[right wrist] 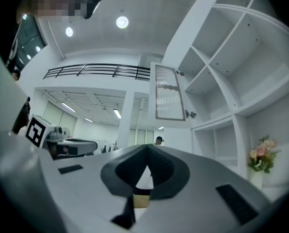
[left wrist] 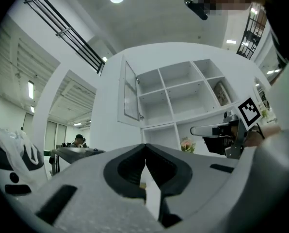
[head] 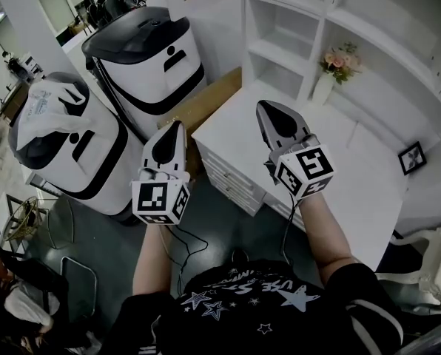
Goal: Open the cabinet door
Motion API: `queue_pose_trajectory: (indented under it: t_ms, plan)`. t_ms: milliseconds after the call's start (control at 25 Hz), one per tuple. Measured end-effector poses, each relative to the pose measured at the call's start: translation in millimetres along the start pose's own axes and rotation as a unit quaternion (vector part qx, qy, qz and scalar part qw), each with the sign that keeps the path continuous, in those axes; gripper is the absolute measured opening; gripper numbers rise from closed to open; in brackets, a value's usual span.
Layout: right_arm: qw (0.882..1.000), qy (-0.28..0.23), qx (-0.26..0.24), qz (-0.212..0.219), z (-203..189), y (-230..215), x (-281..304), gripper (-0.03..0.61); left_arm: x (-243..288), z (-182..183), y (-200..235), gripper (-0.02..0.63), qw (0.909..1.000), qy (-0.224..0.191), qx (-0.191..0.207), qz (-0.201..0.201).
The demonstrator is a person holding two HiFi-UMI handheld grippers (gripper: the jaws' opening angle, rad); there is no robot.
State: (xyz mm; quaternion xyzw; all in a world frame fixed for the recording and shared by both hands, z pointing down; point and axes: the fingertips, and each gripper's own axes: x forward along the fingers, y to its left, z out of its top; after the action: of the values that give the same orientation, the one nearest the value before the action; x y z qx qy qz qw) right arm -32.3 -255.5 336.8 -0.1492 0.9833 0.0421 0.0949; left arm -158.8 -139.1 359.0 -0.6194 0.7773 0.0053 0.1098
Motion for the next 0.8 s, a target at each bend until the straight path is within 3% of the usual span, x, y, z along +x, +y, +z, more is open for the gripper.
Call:
queue_pose_trajectory:
  t_ms: [280,520,800]
  plan:
    - [0.999,0.041,0.01,0.014,-41.6,37.7,-5.0,0.005,-59.6,-61.9,-7.3,0.009,0.9961,0.064,-0.059,0.01]
    - [0.996,0.085,0.019,0.034,-71.4,89.5,-26.0,0.005,-132.2,-75.7,-1.9,0.009,0.9928,0.094,-0.068,0.031]
    - [0.994,0.1,0.019,0.041,-72.4,139.5,-61.7,0.005,-209.0,-82.5,-4.9,0.009,0.9889,0.11,-0.084,0.055]
